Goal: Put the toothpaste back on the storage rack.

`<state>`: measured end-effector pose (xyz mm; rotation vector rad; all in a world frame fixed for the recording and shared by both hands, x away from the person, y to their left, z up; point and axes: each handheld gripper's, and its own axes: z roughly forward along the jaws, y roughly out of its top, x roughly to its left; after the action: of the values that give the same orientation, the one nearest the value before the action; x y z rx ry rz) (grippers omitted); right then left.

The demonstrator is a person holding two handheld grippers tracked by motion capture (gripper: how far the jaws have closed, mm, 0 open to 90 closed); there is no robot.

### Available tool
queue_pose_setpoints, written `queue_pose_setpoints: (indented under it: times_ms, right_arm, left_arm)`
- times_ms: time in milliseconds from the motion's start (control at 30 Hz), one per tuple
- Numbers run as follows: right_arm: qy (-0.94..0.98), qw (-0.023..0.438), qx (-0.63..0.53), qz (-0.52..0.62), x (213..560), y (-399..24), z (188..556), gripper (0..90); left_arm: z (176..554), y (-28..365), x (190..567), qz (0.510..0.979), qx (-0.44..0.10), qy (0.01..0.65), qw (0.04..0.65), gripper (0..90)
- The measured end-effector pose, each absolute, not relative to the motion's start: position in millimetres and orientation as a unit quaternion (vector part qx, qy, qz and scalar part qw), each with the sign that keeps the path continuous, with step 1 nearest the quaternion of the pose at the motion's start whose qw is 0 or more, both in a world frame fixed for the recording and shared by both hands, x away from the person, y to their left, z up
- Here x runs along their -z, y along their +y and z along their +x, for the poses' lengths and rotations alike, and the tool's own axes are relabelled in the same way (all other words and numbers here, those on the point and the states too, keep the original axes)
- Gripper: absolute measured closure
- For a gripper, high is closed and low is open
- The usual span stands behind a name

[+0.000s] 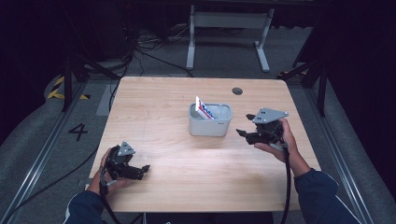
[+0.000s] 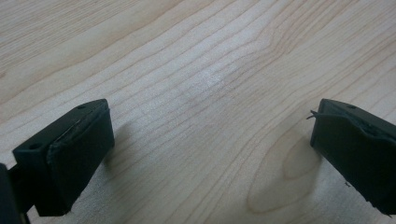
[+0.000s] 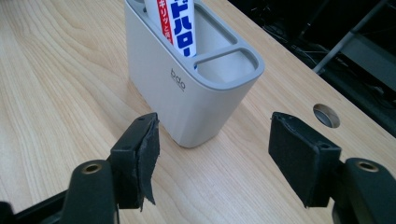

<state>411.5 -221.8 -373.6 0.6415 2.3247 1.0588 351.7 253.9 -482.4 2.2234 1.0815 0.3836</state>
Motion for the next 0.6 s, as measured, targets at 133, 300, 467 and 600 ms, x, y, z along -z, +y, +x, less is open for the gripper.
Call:
queue_pose_setpoints:
  times_ms: [133, 300, 467, 600]
  right_arm:
    - [0.856, 0.252, -0.383, 0.239, 381, -228, 405, 34.7]
    - [0.855, 0.253, -0.38, 0.245, 388, -236, 400, 35.0]
    - [0.858, 0.25, -0.37, 0.255, 401, -249, 392, 35.0]
    - [0.861, 0.249, -0.362, 0.257, 409, -257, 386, 34.9]
  left_arm:
    - [352, 254, 482, 0.843, -0.144, 0.411, 0.315, 0.0]
    - [352, 254, 482, 0.843, -0.145, 0.411, 0.315, 0.0]
    - [352, 254, 482, 0.843, -0.145, 0.411, 0.315, 0.0]
    - [351, 253, 483, 0.842, -0.144, 0.414, 0.316, 0.1]
